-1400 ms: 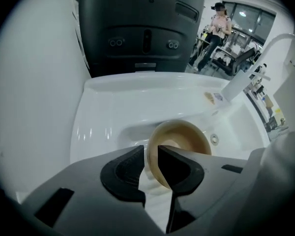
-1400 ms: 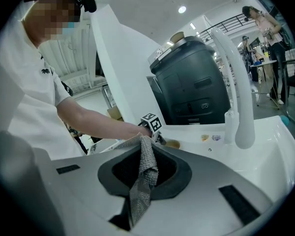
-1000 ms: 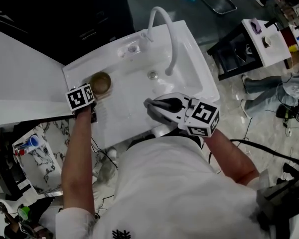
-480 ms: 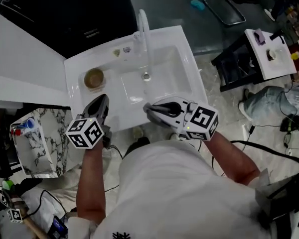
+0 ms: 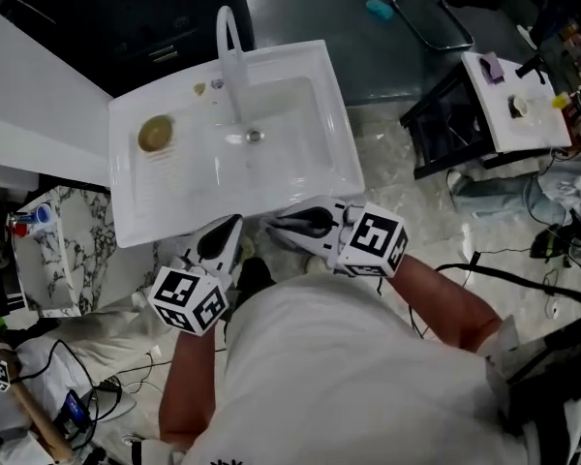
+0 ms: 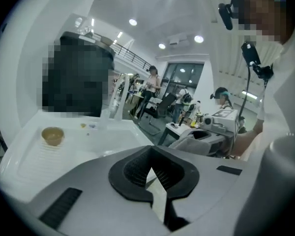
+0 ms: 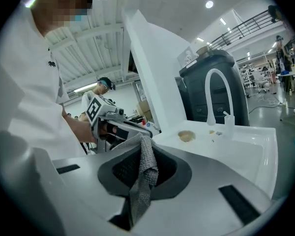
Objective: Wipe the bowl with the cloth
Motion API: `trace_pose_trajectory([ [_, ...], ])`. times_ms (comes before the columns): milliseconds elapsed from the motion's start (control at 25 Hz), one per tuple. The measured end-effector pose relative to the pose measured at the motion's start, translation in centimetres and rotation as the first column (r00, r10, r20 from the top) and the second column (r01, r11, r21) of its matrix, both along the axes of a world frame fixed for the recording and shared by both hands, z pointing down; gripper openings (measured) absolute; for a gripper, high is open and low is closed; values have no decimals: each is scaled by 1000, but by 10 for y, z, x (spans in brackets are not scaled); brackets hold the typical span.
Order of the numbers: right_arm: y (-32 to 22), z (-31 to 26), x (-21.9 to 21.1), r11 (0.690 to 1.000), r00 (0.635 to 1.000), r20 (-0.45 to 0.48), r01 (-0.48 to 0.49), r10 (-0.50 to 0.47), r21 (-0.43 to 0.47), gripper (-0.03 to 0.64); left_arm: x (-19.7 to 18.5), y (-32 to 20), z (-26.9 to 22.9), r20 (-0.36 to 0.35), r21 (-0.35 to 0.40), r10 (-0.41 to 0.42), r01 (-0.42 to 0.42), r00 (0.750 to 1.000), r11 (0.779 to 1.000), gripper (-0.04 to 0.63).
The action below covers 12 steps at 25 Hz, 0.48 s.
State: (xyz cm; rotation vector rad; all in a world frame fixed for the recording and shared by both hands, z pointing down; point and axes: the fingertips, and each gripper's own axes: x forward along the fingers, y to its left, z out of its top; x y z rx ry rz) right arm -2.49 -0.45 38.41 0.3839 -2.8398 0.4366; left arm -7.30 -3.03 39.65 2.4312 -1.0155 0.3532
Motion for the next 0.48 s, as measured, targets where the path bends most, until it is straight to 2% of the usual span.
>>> trace_pose_trajectory([
  [120, 16, 2, 9, 999, 999, -1, 33, -33, 3, 32, 16, 21, -1, 6, 19, -22, 21, 1000, 1000, 11],
  [280, 28, -3, 23, 999, 999, 12, 45, -45, 22, 32, 34, 41, 0, -46, -17, -42, 41, 998, 999, 11],
  [480, 36, -11, 42, 999, 999, 25, 28, -29, 38, 32, 54, 45, 0, -39, -26, -35, 34, 999, 999, 11],
])
